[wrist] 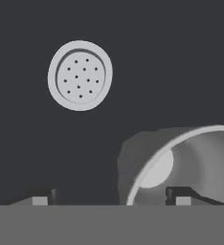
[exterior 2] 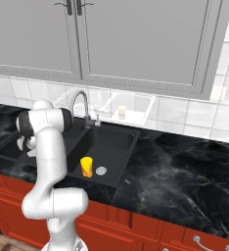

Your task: Place the glass cup in the left basin and the cup in the right basin of the sink.

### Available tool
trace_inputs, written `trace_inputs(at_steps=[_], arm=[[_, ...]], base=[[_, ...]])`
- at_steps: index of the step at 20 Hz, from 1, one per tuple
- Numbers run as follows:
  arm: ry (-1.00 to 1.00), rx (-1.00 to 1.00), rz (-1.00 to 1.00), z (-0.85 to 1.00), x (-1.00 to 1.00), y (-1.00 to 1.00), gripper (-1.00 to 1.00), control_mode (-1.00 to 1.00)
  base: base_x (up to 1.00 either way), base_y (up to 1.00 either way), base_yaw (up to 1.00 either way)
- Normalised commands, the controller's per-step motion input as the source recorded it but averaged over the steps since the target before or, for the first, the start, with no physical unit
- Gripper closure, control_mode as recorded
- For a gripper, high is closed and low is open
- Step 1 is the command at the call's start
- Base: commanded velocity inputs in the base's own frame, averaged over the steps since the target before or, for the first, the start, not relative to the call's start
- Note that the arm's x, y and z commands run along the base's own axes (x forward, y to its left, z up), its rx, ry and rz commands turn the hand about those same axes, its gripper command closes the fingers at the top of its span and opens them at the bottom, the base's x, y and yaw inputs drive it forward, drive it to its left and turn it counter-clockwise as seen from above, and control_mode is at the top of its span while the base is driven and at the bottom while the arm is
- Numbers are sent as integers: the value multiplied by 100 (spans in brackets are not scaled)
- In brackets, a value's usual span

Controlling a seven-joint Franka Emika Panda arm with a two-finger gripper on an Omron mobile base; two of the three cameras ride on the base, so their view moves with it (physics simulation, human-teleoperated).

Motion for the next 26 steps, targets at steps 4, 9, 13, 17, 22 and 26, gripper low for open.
trace_inputs(at_steps=[4,9,13,17,22,26], arm=[[0,0,-8,22,-13,0,-100,-100],[0,0,-7,34,-11,0,-100,-100],[0,0,-8,36,-16,0,-100,-100],[-3,0,-8,41,-15,0,-100,-100],[-2,0,-9,42,-17,0,-100,-100],[-4,0,-5,39,-18,-3,-100,-100]], base=[[0,0,0],[0,0,0],[0,0,0],[0,0,0],[0,0,0],[0,0,0]])
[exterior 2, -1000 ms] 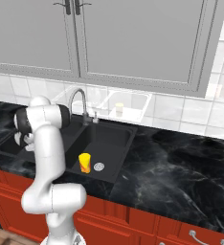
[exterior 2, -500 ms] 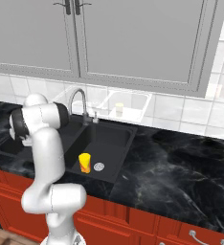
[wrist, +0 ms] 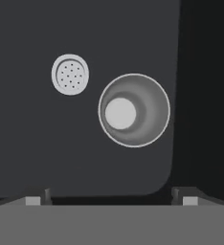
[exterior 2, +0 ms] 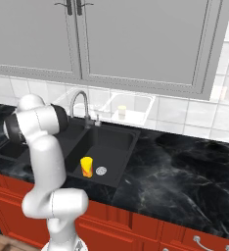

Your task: Place the glass cup in the left basin and the cup in the right basin of the sink.

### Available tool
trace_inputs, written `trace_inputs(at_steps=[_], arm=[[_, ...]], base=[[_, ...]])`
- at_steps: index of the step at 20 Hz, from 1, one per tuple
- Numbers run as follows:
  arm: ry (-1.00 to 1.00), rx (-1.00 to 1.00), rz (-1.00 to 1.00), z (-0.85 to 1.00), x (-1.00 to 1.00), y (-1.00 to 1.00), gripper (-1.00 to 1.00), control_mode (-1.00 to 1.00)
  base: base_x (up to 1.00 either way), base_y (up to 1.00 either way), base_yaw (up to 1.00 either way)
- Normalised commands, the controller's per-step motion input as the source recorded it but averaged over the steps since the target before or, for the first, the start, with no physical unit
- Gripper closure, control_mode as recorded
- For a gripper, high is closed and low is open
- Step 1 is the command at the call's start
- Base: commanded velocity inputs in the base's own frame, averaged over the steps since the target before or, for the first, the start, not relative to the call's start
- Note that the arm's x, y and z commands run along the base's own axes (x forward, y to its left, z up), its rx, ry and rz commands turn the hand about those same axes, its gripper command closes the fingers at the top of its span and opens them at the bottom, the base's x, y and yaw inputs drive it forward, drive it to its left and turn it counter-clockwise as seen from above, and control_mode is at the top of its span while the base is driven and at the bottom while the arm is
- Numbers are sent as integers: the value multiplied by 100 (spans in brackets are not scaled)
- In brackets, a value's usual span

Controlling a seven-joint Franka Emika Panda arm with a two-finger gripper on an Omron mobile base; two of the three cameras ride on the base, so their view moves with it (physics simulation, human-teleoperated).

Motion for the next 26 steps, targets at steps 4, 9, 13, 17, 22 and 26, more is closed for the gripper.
trace_inputs(at_steps=[4,9,13,17,22,26], arm=[[-6,0,-2,36,-17,-4,-100,-100],[-6,0,-1,37,-18,-5,-100,-100],[-5,0,0,35,-18,-7,-100,-100],[-1,0,0,35,-22,-7,-100,-100],[0,0,0,34,-23,-8,-100,-100],[0,0,0,33,-22,-8,-100,-100]], base=[[0,0,0],[0,0,0],[0,0,0],[0,0,0],[0,0,0],[0,0,0]])
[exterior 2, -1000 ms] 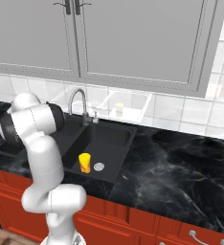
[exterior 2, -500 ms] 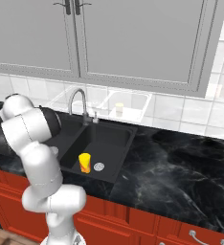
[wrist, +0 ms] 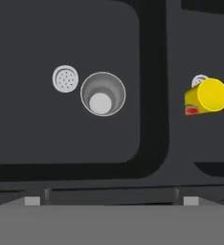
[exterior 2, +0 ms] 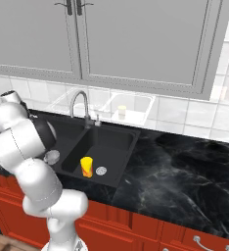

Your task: Place the glass cup in the left basin and the cup in the right basin of the sink.

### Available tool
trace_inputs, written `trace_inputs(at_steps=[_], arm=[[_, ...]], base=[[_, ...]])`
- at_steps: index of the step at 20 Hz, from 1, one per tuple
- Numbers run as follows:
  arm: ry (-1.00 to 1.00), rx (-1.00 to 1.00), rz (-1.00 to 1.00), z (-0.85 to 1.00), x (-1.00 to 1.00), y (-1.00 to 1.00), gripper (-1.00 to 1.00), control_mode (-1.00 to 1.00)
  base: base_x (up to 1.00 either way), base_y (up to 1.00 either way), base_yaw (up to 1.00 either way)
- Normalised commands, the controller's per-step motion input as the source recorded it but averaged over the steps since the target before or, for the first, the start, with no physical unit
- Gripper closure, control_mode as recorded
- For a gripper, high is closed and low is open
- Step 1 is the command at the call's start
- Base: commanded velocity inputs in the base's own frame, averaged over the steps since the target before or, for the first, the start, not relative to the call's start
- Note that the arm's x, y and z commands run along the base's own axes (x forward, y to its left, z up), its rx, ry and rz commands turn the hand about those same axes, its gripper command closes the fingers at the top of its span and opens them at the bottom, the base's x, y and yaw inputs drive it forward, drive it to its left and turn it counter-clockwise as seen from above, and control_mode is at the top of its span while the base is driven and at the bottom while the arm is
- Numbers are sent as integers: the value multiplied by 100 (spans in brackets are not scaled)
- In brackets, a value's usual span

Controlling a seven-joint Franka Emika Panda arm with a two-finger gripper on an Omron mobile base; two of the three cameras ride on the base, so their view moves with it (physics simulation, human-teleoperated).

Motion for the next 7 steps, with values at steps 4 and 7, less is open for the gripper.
trace_inputs(at_steps=[4,7], arm=[[0,0,0,34,-25,-8,-100,-100],[0,0,0,31,-28,-9,-100,-100]], base=[[0,0,0],[0,0,0]])
